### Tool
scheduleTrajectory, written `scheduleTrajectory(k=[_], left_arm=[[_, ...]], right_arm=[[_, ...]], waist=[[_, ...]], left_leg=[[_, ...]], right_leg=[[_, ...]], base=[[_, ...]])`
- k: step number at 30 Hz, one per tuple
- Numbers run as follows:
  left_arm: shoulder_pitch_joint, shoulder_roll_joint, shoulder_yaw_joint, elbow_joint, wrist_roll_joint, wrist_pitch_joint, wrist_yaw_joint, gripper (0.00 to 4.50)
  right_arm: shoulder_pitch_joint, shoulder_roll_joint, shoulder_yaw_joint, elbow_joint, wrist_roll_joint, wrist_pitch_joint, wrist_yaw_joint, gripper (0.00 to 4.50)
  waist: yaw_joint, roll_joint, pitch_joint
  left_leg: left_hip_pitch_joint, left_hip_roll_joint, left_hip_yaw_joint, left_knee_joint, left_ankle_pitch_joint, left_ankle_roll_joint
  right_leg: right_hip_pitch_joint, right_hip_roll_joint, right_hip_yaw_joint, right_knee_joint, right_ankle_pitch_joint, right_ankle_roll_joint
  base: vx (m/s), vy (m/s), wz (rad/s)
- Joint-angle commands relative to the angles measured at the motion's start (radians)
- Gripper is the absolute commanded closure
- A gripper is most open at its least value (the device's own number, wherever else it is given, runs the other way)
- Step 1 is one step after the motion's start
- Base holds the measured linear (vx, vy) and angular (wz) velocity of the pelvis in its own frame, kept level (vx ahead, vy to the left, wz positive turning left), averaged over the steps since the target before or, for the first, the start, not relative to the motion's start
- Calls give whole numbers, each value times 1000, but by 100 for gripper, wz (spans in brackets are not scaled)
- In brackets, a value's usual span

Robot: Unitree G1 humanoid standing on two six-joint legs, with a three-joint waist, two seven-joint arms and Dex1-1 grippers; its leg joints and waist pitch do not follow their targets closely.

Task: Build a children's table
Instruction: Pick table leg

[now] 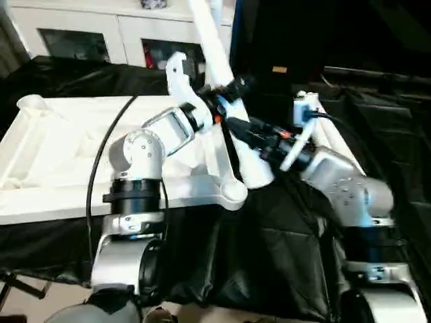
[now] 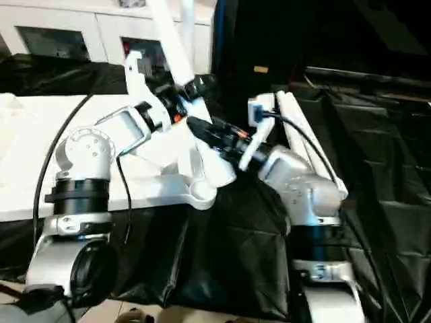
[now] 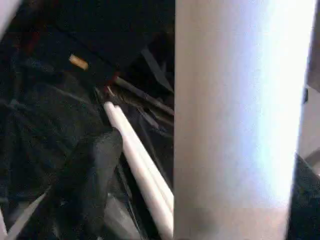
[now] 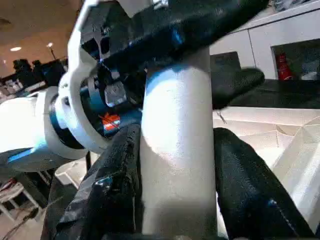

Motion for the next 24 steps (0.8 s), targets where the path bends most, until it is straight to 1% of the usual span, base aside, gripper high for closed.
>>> scheduleTrajectory(k=[1, 4, 5, 6, 8, 10, 11, 14, 15, 16, 17, 18, 20, 21, 22, 23, 24], left_arm=[[-8, 4, 5, -13, -5, -10, 8, 75], [3, 14, 4, -28, -14, 0, 6, 86], [4, 14, 5, -30, -14, 1, 8, 107], [5, 14, 5, -32, -14, 2, 10, 115], [12, 11, 6, -41, -24, 10, 12, 122], [15, 9, 0, -48, -32, 17, 5, 144], [20, 6, -16, -58, -35, 22, -8, 157], [20, -3, -26, -61, -36, 13, -5, 166], [18, -4, -24, -58, -36, 11, -2, 176], [17, -4, -25, -57, -33, 7, 2, 198], [12, 0, -30, -46, -11, -17, 20, 204], [10, 8, -40, -41, 5, -28, 23, 209], [6, 22, -56, -32, 35, -50, 31, 236], [4, 26, -62, -29, 47, -58, 36, 245], [2, 30, -67, -25, 58, -67, 39, 248], [-1, 38, -79, -24, 75, -80, 45, 248], [-2, 45, -91, -25, 90, -90, 46, 253]], right_arm=[[3, 0, 13, -52, 49, 3, 23, 269], [10, -10, 14, -54, 57, 10, 37, 269], [12, -12, 14, -55, 57, 11, 41, 269], [14, -15, 15, -55, 56, 11, 45, 269], [19, -20, 17, -60, 49, 16, 53, 269], [19, -21, 18, -61, 48, 17, 53, 269], [15, -21, 21, -62, 49, 19, 55, 269], [8, -24, 30, -61, 45, 15, 53, 269], [7, -25, 33, -60, 42, 12, 53, 269], [6, -26, 36, -59, 37, 10, 50, 269], [0, -33, 50, -50, 21, 7, 38, 213], [-3, -42, 66, -47, 5, 10, 33, 199], [-7, -59, 103, -36, -41, 13, 17, 191], [-8, -66, 121, -30, -66, 10, 8, 179], [-8, -75, 145, -26, -95, 2, 3, 166], [-12, -79, 170, -22, -127, 1, -18, 166], [-16, -82, 191, -19, -152, 4, -35, 157]], waist=[[0, -7, -86], [0, -5, -87], [-1, -8, -86], [0, -8, -86], [0, -7, -85], [-1, -8, -85], [-1, -8, -83], [-1, -8, -84], [-1, -7, -84], [-1, -8, -83], [-2, -7, -84], [-2, -8, -84], [-2, -8, -85], [-2, -8, -85], [-2, -9, -85], [-2, -9, -86], [-5, -7, -86]], left_leg=[[3, 6, 3, -60, -38, 43], [2, 6, 4, -59, -30, 51], [2, 5, 4, -58, -34, 54], [2, 5, 5, -58, -36, 55], [3, 5, 5, -59, -42, 52], [3, 5, 5, -59, -46, 49], [3, 5, 6, -59, -57, 45], [3, 5, 5, -59, -52, 41], [3, 5, 5, -59, -52, 41], [2, 5, 5, -59, -53, 41], [2, 5, 5, -59, -51, 40], [3, 5, 4, -59, -50, 39], [3, 4, 4, -59, -36, 36], [3, 4, 4, -58, -34, 36], [2, 4, 4, -58, -33, 35], [2, 4, 3, -58, -30, 28], [3, 5, 2, -60, -34, 26]], right_leg=[[72, -59, 51, -70, -78, -168], [74, -60, 52, -67, -47, -183], [74, -59, 52, -68, -45, -185], [75, -60, 52, -68, -46, -185], [74, -60, 52, -71, -71, -178], [75, -60, 52, -72, -83, -175], [74, -61, 52, -75, -107, -169], [73, -60, 52, -75, -105, -165], [73, -60, 52, -75, -105, -165], [73, -59, 52, -75, -108, -163], [73, -58, 52, -76, -108, -158], [73, -58, 52, -75, -107, -156], [73, -57, 52, -74, -98, -146], [73, -57, 52, -74, -95, -145], [73, -57, 53, -73, -94, -144], [74, -58, 53, -73, -90, -141], [73, -58, 53, -71, -91, -140]], base=[[0, 0, 0], [0, 0, 0], [0, 0, 0], [0, 0, 0], [0, 0, 0], [0, 0, 0], [0, 0, 0], [0, 0, 0], [0, 0, 0], [0, 0, 0], [0, 0, 0], [0, 0, 0], [0, 0, 0], [0, 0, 0], [0, 0, 0], [0, 0, 0], [0, 0, 0]])
